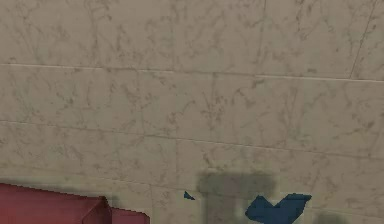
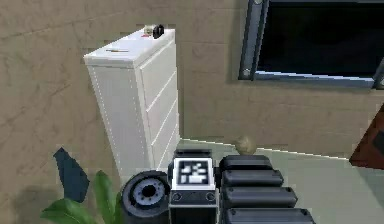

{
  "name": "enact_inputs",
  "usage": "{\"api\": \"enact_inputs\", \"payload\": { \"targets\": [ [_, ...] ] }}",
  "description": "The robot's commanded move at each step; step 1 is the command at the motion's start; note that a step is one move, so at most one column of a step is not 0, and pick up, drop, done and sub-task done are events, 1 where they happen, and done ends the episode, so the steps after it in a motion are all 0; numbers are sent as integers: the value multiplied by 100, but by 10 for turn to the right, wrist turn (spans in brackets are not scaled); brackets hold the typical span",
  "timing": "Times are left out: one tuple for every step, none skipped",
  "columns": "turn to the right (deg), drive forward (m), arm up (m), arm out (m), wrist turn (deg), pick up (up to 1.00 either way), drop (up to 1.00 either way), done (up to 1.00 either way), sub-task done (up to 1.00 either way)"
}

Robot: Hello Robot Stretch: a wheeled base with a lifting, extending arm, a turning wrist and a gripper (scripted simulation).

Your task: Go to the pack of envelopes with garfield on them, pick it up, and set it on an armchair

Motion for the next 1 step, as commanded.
{"api": "enact_inputs", "payload": {
  "targets": [
    [-30,0,0,0,0,0,0,0,0]
  ]
}}
